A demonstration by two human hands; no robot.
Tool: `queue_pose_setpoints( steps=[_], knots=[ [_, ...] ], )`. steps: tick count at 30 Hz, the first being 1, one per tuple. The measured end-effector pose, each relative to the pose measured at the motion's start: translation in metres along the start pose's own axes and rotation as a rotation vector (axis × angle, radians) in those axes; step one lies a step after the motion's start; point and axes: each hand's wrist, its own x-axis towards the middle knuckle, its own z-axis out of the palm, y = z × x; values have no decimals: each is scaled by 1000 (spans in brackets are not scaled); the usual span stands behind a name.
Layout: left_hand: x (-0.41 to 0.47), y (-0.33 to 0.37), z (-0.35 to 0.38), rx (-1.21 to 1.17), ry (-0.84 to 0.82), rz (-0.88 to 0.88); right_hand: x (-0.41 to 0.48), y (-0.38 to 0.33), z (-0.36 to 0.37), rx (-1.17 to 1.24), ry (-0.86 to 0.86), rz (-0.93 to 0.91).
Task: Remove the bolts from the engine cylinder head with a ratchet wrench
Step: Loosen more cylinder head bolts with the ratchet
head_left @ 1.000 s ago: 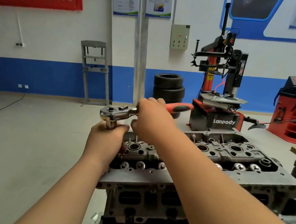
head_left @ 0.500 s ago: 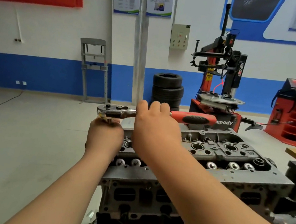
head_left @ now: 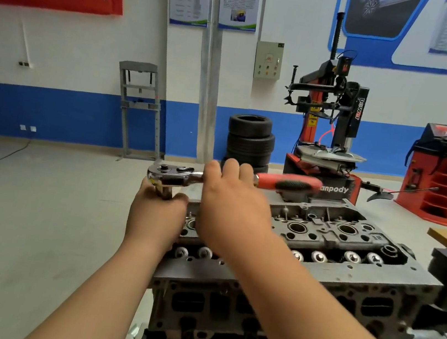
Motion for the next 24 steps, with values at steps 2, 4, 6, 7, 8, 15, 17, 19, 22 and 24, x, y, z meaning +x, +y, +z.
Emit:
queue_pose_setpoints(
  steps=[2,4,6,7,8,15,17,19,22,24],
  knots=[
    [-5,5,1,-75,-1,-39,27,6,10,159,-51,-49],
    [-4,4,2,-91,-2,-40,52,1,19,289,-154,-133],
    [1,4,1,-35,64,-27,66,-6,23,299,-219,-215],
    [2,5,3,1,119,-21,68,-8,25,293,-219,-234],
    [0,7,5,9,154,-19,67,-9,26,294,-210,-229],
    [-7,9,8,73,167,3,13,-12,-4,-221,-133,69],
    [-8,9,7,127,165,59,-13,-14,-16,-233,-145,74],
    [-13,8,6,45,135,136,-40,-17,-25,-180,-86,-1],
    [-21,9,1,-83,68,215,-58,-24,-27,-133,-6,-131],
    [-21,8,1,-87,58,196,-52,-27,-26,-142,-3,-102]
  ],
)
